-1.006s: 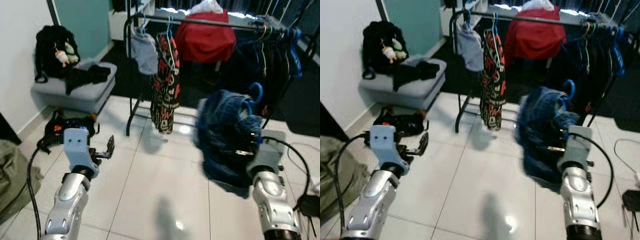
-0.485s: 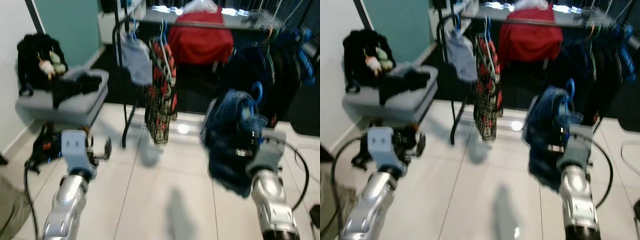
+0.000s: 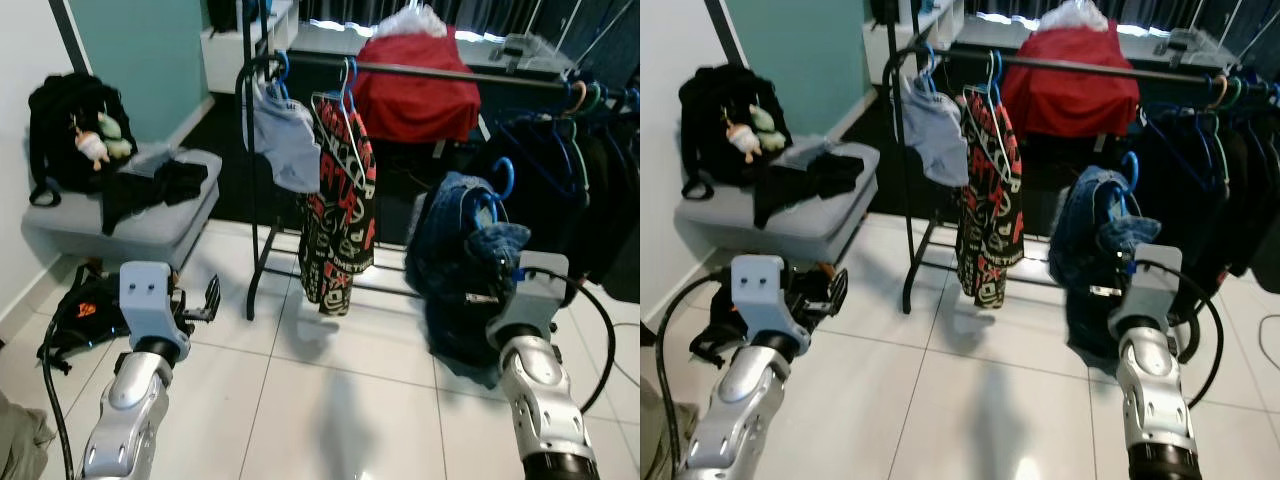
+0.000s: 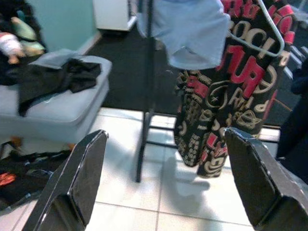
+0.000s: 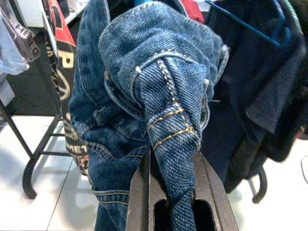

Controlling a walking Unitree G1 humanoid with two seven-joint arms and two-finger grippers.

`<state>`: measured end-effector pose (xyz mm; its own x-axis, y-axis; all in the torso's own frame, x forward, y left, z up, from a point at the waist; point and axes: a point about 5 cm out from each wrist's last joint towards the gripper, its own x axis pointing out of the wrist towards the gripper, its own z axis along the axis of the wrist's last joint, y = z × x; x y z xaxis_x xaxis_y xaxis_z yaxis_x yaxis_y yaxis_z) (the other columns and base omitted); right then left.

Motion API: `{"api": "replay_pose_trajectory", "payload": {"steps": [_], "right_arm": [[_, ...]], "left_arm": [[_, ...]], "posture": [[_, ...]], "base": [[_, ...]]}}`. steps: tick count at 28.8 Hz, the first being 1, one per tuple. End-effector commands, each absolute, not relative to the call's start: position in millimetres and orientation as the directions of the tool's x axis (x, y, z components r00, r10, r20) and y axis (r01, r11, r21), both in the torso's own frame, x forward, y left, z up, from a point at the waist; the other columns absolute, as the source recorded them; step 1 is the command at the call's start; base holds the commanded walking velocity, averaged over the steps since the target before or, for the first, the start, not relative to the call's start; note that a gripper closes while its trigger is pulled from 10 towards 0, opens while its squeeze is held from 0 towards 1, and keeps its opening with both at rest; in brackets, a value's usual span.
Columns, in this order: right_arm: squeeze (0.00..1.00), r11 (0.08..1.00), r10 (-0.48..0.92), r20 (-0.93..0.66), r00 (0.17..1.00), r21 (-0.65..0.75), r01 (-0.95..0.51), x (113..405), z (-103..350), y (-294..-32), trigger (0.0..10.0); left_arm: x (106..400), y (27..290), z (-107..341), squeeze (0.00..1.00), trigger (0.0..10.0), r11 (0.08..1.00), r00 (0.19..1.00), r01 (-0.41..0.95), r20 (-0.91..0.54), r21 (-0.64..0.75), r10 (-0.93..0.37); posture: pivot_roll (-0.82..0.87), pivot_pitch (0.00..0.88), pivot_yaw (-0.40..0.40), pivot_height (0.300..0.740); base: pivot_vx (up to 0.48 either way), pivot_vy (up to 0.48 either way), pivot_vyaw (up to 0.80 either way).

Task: Hang hanger

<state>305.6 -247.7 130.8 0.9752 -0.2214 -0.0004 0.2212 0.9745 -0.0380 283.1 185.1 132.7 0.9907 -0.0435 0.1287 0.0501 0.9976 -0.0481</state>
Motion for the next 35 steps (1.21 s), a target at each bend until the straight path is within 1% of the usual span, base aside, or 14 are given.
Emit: {"api": "replay_pose_trajectory", "payload": {"steps": [1,9,10,23,26,28,31,32,35], "right_arm": [[0.0,0.978,-0.208,0.102,0.973,-0.006,0.209,309.9,152.2,-246.2,10.0],[0.0,0.975,-0.222,0.145,0.964,0.039,0.219,310.4,164.6,-252.8,10.0],[0.0,0.973,-0.231,0.16,0.96,0.04,0.228,311.2,171.8,-259.6,10.0],[0.0,0.966,-0.256,0.183,0.949,0.073,0.246,315.0,184.5,-269.7,10.0],[0.0,0.959,-0.282,0.197,0.939,0.081,0.271,314.2,193.2,-283.7,10.0],[0.0,0.959,-0.283,0.197,0.939,0.082,0.272,314.2,194.7,-285.7,10.0],[0.0,0.96,-0.279,0.192,0.941,0.082,0.268,314.4,195.1,-286.1,10.0],[0.0,0.969,-0.245,0.145,0.959,0.075,0.236,317.4,190.5,-280.2,10.0],[0.0,0.972,-0.23,0.121,0.966,0.071,0.223,318.7,187.6,-277.4,10.0]], "left_arm": [[280.0,187.0,128.1,0.0,10.0,0.998,0.994,0.041,0.107,-0.044,-0.036],[278.5,187.4,127.0,0.0,10.0,0.998,0.994,0.044,0.104,-0.045,-0.039],[278.5,187.2,126.5,0.0,10.0,0.998,0.994,0.047,0.102,-0.044,-0.043],[279.0,186.1,125.3,0.0,10.0,0.998,0.994,0.051,0.098,-0.044,-0.046],[279.3,186.1,125.2,0.0,10.0,0.998,0.994,0.052,0.096,-0.045,-0.047],[279.3,186.2,125.2,0.0,10.0,0.998,0.994,0.052,0.096,-0.045,-0.047],[279.3,186.3,125.3,0.0,10.0,0.998,0.994,0.052,0.095,-0.045,-0.047],[279.4,187.0,125.9,0.0,10.0,0.998,0.994,0.051,0.095,-0.044,-0.046],[279.5,187.2,126.0,0.0,10.0,0.998,0.994,0.05,0.095,-0.044,-0.046]], "posture": [[0.01,0.083,-0.052,0.74],[0.01,0.082,-0.049,0.74],[0.0,0.079,-0.049,0.74],[0.01,0.075,-0.053,0.74],[0.0,0.077,-0.051,0.74],[0.0,0.077,-0.051,0.74],[0.0,0.077,-0.051,0.74],[0.0,0.081,-0.05,0.74],[0.0,0.081,-0.05,0.74]], "base": [[0.48,0.0,0.0],[0.48,0.0,0.0],[0.48,0.0,0.0],[0.48,0.0,0.0],[0.48,0.0,0.0],[0.48,0.0,0.0],[0.48,0.0,0.0],[0.48,0.0,0.0],[0.48,0.0,0.0]]}}
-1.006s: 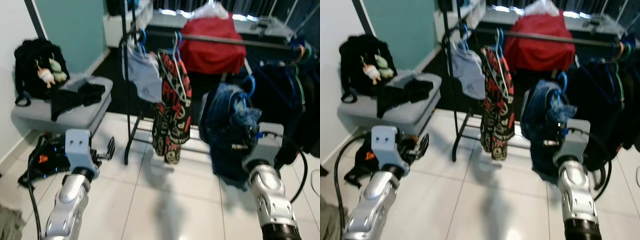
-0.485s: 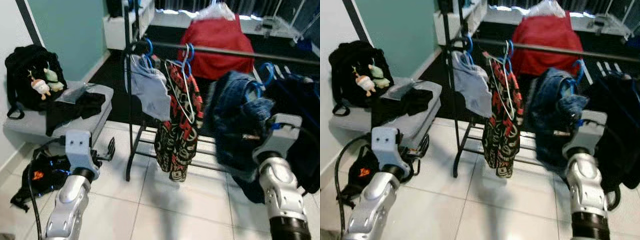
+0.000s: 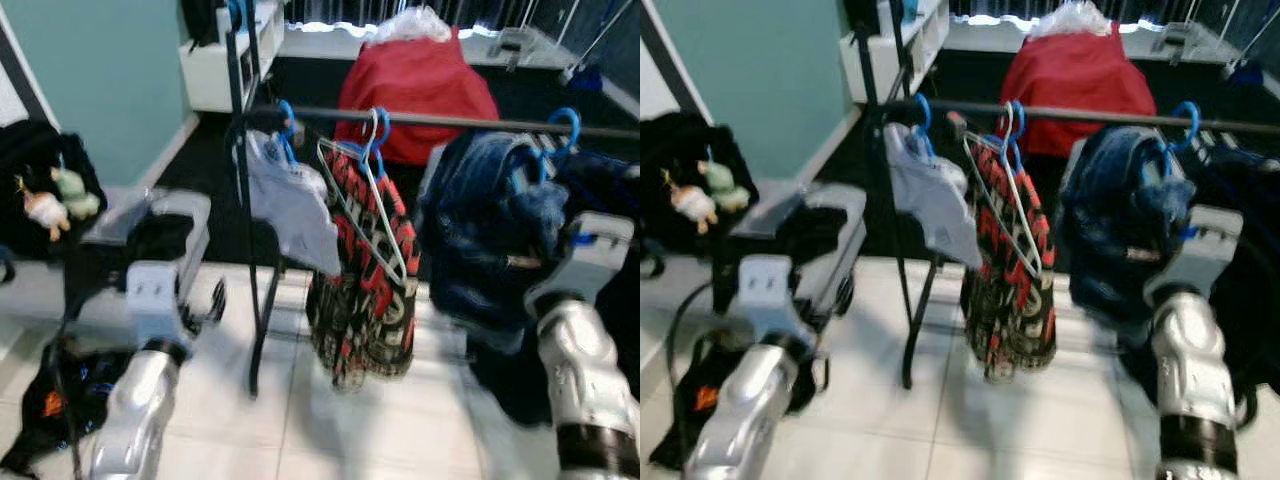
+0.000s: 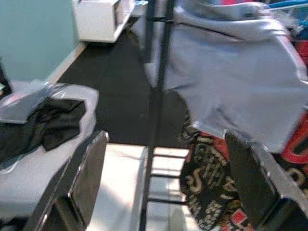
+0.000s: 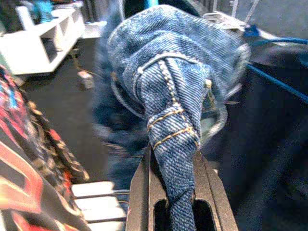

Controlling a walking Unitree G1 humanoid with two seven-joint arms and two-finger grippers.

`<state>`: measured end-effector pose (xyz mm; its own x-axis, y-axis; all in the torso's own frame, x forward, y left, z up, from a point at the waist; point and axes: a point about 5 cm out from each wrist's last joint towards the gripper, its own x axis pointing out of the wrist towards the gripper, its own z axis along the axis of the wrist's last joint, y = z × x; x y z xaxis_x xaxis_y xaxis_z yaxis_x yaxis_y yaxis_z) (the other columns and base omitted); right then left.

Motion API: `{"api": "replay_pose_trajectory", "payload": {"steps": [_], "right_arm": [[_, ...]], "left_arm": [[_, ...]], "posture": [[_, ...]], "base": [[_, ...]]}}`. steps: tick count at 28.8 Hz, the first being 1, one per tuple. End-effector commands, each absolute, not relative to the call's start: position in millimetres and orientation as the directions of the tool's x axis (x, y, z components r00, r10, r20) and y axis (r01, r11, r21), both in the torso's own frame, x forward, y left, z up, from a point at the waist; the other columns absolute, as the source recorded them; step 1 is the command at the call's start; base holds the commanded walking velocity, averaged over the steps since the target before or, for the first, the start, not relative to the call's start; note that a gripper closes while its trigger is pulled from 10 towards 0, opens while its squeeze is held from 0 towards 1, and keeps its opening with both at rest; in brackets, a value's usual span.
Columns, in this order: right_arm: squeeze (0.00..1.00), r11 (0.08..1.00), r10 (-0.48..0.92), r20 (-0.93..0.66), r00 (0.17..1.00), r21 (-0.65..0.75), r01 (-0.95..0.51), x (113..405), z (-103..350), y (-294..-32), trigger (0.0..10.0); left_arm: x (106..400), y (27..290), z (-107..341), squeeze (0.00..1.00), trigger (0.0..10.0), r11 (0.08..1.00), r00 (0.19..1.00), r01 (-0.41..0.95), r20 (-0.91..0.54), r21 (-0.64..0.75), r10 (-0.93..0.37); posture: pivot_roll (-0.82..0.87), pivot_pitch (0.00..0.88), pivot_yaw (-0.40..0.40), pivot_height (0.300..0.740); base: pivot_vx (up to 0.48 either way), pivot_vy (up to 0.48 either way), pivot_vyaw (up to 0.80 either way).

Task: Hang hanger

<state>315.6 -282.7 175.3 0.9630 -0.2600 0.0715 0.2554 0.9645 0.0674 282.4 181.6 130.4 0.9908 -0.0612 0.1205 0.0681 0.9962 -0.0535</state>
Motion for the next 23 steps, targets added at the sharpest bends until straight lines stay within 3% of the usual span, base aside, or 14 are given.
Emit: {"api": "replay_pose_trajectory", "payload": {"steps": [1,17,23], "right_arm": [[0.0,0.974,-0.218,0.102,0.971,0.08,0.21,319.7,184.9,-274.5,10.0],[0.0,0.998,-0.013,-0.038,0.999,0.059,0.015,329.7,173.0,-241.1,10.0],[0.0,0.99,0.131,-0.066,0.989,0.058,-0.127,329.5,169.5,-214.8,10.0]], "left_arm": [[279.4,187.2,126.2,0.0,10.0,0.998,0.994,0.05,0.095,-0.044,-0.046],[278.1,187.5,125.5,0.0,10.0,0.998,0.996,0.029,0.087,-0.053,-0.024],[276.7,188.3,126.6,0.0,10.0,0.998,0.996,0.021,0.092,-0.055,-0.016]], "posture": [[0.0,0.084,-0.051,0.74],[0.0,0.094,-0.05,0.74],[0.0,0.101,-0.053,0.74]], "base": [[0.48,0.0,0.0],[0.043,0.0,0.0],[0.0,0.0,0.0]]}}
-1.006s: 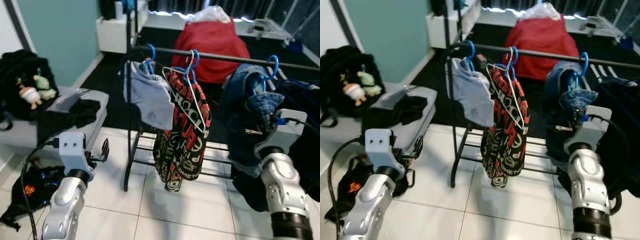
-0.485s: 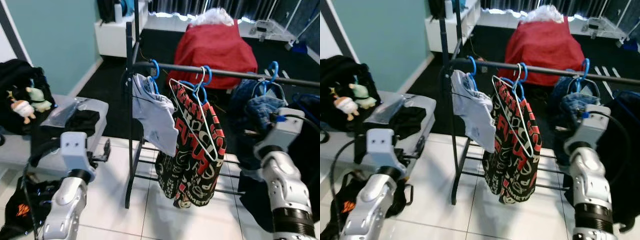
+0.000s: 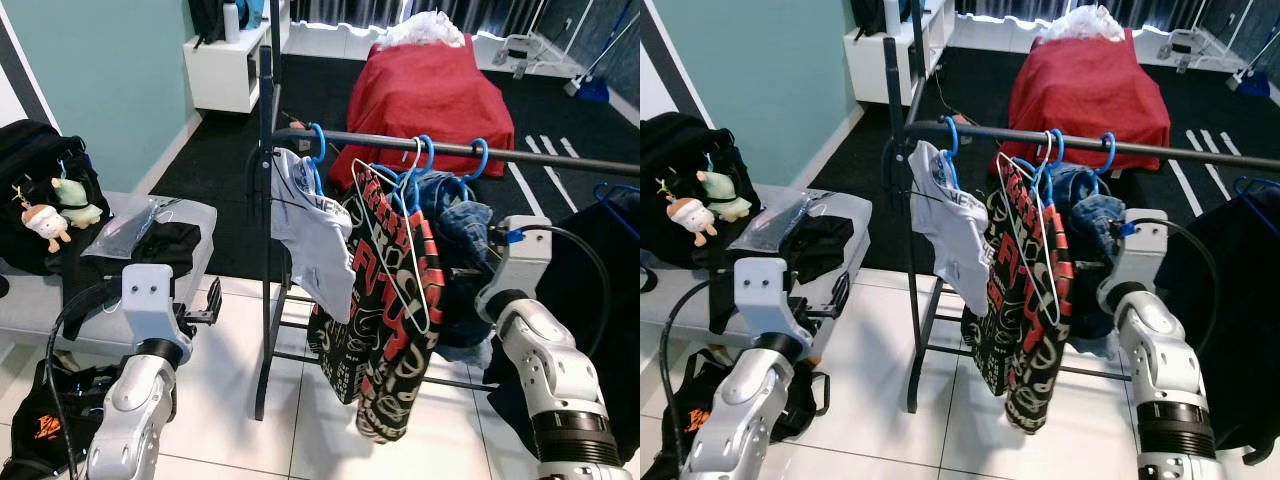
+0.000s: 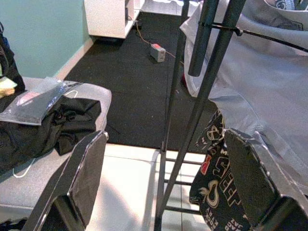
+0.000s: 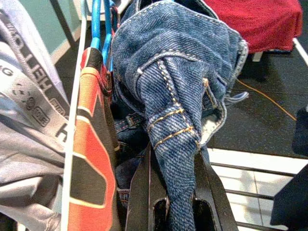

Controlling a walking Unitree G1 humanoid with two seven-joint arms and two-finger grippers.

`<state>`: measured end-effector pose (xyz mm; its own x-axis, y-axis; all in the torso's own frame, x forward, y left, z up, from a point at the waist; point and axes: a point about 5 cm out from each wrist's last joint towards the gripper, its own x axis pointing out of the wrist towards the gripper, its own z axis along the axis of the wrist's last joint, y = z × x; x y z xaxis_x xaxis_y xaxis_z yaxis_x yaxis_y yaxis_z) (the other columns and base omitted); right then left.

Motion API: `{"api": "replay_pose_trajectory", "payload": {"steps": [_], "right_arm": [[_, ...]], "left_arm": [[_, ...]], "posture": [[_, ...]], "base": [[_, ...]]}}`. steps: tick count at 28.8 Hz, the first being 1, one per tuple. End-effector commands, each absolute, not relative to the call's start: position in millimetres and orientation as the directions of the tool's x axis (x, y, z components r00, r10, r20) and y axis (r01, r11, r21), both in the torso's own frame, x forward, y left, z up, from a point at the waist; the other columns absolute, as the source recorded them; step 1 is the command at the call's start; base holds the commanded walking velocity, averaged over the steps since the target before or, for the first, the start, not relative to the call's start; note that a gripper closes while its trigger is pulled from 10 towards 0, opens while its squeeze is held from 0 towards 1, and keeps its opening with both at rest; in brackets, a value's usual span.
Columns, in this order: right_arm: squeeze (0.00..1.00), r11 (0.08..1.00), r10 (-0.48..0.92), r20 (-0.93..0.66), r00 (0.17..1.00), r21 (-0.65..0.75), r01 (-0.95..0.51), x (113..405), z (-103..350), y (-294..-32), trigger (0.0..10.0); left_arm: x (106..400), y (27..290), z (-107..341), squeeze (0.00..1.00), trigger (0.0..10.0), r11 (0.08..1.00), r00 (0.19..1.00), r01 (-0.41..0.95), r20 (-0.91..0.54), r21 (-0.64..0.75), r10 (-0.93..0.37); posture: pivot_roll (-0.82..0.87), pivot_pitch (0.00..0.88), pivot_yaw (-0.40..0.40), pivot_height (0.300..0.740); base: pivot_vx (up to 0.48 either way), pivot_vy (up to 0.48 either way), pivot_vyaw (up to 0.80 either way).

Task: Hang hanger

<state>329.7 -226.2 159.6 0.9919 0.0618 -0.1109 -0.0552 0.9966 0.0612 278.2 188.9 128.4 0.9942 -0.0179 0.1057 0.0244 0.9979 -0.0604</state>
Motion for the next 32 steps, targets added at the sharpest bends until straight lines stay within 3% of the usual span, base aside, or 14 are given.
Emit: {"api": "replay_pose_trajectory", "payload": {"steps": [1,7,8,14,20,23,29,30,32], "right_arm": [[0.0,0.99,0.131,-0.066,0.989,0.058,-0.127,329.5,169.5,-214.8,10.0],[0.0,0.992,0.124,-0.101,0.987,0.0,-0.124,330.0,163.4,-213.3,10.0],[1.0,0.993,0.115,-0.114,0.987,-0.015,-0.117,328.9,159.3,-215.6,10.0],[1.0,0.995,0.09,-0.128,0.988,-0.022,-0.093,325.9,154.8,-222.5,10.0],[1.0,0.997,-0.067,-0.108,0.992,-0.041,0.063,313.0,154.2,-258.9,10.0],[1.0,0.992,-0.118,-0.013,0.993,-0.052,0.117,305.0,164.1,-271.4,10.0],[0.99,0.981,-0.173,0.111,0.979,-0.073,0.182,295.3,173.2,-272.9,10.0],[0.0,0.981,-0.178,0.112,0.978,-0.058,0.185,292.3,168.5,-266.9,10.0],[0.0,0.981,-0.178,0.112,0.978,-0.058,0.185,292.3,168.5,-266.9,10.0]], "left_arm": [[276.7,188.3,126.6,0.0,10.0,0.998,0.996,0.021,0.092,-0.055,-0.016],[276.4,188.5,126.9,0.0,10.0,0.998,0.996,0.021,0.09,-0.052,-0.016],[276.5,188.4,126.9,0.0,10.0,0.999,0.996,0.022,0.089,-0.05,-0.017],[276.5,188.3,127.1,0.0,10.0,0.999,0.996,0.024,0.088,-0.048,-0.02],[276.9,187.0,127.3,0.0,10.0,0.997,0.995,0.046,0.089,-0.055,-0.041],[276.5,185.5,127.5,0.0,10.0,0.996,0.994,0.069,0.091,-0.06,-0.064],[275.2,184.3,127.9,0.0,10.0,0.995,0.993,0.084,0.093,-0.054,-0.078],[274.7,184.5,127.8,0.0,10.0,0.996,0.993,0.076,0.089,-0.044,-0.072],[274.7,184.5,127.8,0.0,10.0,0.996,0.993,0.076,0.089,-0.044,-0.072]], "posture": [[0.0,0.101,-0.053,0.74],[0.01,0.102,-0.055,0.74],[0.01,0.102,-0.055,0.74],[0.01,0.104,-0.056,0.74],[-0.01,0.107,-0.058,0.74],[-0.02,0.107,-0.058,0.74],[-0.03,0.105,-0.06,0.74],[-0.03,0.104,-0.062,0.74],[-0.03,0.104,-0.062,0.74]], "base": [[0.0,0.0,0.0],[0.0,0.0,0.0],[0.0,0.0,0.0],[0.0,0.0,0.0],[0.0,0.0,0.0],[0.0,0.0,0.0],[0.0,0.0,0.0],[0.0,0.0,0.0],[0.0,0.0,0.0]]}}
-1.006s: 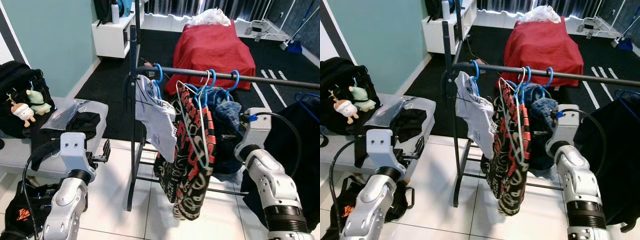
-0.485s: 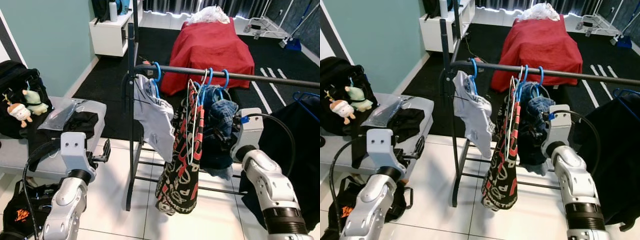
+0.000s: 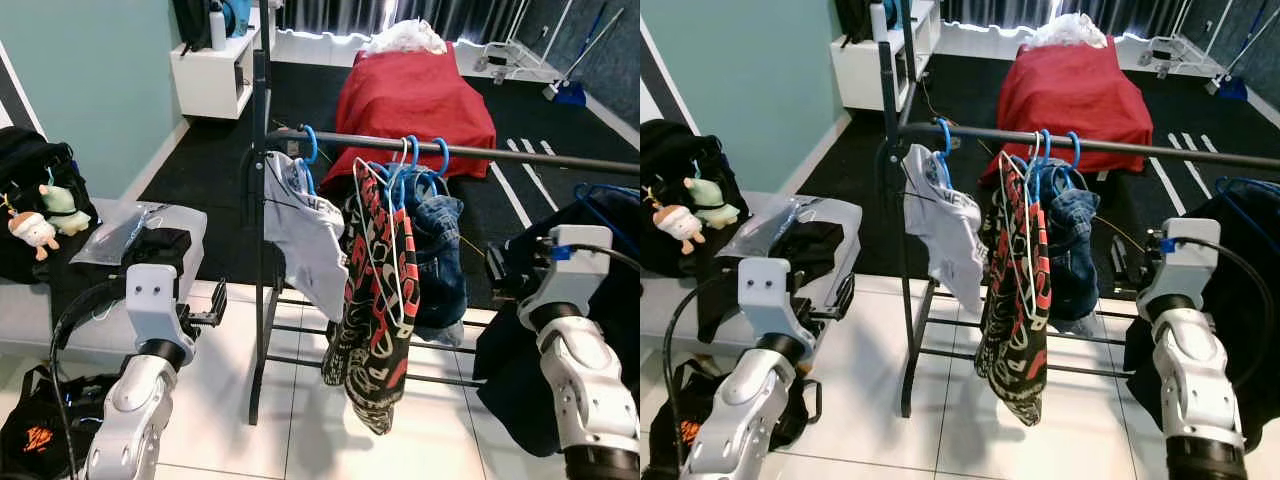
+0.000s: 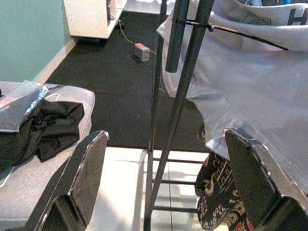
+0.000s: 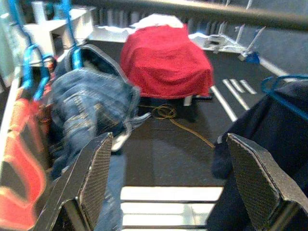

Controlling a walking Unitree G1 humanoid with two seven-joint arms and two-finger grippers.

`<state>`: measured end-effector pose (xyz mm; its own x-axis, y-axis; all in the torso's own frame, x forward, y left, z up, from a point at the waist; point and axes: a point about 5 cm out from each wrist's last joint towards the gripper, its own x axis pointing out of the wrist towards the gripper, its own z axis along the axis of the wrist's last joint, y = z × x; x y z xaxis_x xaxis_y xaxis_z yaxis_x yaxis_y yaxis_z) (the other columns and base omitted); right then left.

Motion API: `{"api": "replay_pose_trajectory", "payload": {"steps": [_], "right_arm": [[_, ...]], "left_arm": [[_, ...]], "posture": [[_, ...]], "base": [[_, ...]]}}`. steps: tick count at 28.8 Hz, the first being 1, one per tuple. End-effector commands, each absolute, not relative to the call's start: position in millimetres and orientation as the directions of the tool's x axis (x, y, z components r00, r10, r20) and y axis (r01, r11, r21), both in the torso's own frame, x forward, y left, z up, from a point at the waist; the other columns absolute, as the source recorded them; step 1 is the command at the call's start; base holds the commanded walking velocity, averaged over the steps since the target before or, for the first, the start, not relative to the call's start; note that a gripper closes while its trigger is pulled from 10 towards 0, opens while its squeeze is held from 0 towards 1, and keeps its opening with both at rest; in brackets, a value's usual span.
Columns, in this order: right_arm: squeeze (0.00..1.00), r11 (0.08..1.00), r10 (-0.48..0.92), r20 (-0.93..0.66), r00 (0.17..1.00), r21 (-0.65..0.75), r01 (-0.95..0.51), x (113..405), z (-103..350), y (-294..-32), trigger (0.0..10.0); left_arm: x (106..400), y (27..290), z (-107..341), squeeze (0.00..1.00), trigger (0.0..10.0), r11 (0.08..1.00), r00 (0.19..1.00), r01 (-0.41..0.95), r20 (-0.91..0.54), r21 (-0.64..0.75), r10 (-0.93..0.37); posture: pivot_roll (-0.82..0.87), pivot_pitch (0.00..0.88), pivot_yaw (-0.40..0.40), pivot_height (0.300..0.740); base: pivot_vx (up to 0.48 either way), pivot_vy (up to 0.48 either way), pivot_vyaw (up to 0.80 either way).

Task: Hang hanger

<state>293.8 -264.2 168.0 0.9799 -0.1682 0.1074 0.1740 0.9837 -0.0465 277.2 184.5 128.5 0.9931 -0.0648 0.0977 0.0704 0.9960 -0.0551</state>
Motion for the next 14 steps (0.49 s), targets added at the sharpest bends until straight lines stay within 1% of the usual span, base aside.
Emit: {"api": "replay_pose_trajectory", "payload": {"steps": [1,2,4,6,11,14], "right_arm": [[0.0,0.983,-0.175,0.096,0.98,-0.031,0.179,290.0,161.6,-259.1,10.0],[0.0,0.988,-0.156,0.07,0.985,0.0,0.157,288.8,153.5,-249.7,10.0],[0.0,0.994,-0.105,0.021,0.994,0.013,0.105,289.7,142.8,-236.1,10.0],[0.0,0.995,-0.094,0.009,0.995,0.01,0.094,290.6,140.4,-234.5,10.0],[0.0,0.993,-0.11,-0.005,0.994,0.048,0.11,293.9,136.6,-240.3,10.0],[0.0,0.993,-0.107,-0.005,0.994,0.042,0.107,294.7,136.1,-240.3,10.0]], "left_arm": [[274.4,184.2,127.1,0.0,10.0,0.997,0.994,0.07,0.08,-0.03,-0.068],[273.7,183.5,126.4,0.0,10.0,0.998,0.995,0.066,0.074,-0.02,-0.065],[271.9,182.7,125.3,0.0,10.0,0.998,0.996,0.058,0.066,-0.011,-0.057],[271.4,182.3,124.9,0.0,10.0,0.998,0.996,0.056,0.064,-0.012,-0.055],[270.8,182.4,122.8,0.0,10.0,0.999,0.998,0.039,0.045,-0.011,-0.039],[270.7,181.9,122.6,0.0,10.0,0.999,0.998,0.038,0.044,-0.008,-0.038]], "posture": [[-0.03,0.106,-0.063,0.74],[-0.03,0.105,-0.065,0.74],[-0.03,0.104,-0.066,0.74],[-0.03,0.101,-0.069,0.74],[-0.02,0.099,-0.075,0.74],[-0.02,0.097,-0.077,0.74]], "base": [[0.0,0.0,0.0],[0.0,0.0,0.0],[0.0,0.0,0.0],[0.0,0.0,0.0],[-0.322,0.0,0.0],[-0.368,0.0,0.0]]}}
